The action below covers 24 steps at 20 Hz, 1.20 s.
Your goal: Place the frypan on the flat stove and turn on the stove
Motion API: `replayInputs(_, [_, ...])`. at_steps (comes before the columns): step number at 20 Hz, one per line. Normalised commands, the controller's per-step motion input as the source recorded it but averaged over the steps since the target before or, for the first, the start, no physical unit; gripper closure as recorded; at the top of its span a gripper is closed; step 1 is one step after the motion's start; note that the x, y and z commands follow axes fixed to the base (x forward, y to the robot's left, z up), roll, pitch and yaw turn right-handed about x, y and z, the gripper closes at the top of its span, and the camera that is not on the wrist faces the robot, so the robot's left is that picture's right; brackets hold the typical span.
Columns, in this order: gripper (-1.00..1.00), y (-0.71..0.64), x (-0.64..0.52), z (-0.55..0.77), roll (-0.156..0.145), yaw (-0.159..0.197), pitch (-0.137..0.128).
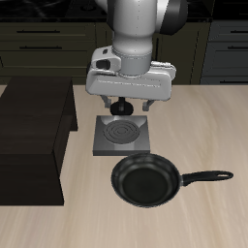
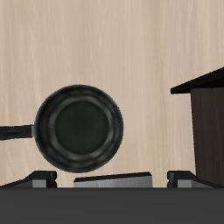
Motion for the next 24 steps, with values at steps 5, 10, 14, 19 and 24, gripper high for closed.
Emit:
replayInputs(5, [-1.0, -0.03, 0.08, -0.18, 0.008, 0.006, 0.012])
replayInputs(10, [-1.0, -0.01, 0.06, -0.29, 0.005, 0.03, 0.005])
replayInputs(14, [-1.0, -0.11, 0.09, -0.45, -0.019, 0.006, 0.013])
replayInputs(19, [-1.0, -0.11, 0.02, -0.3, -0.023, -0.018, 0.01])
replayInputs(24, [-1.0, -0.16, -0.01, -0.33, -0.029, -0.02, 0.033])
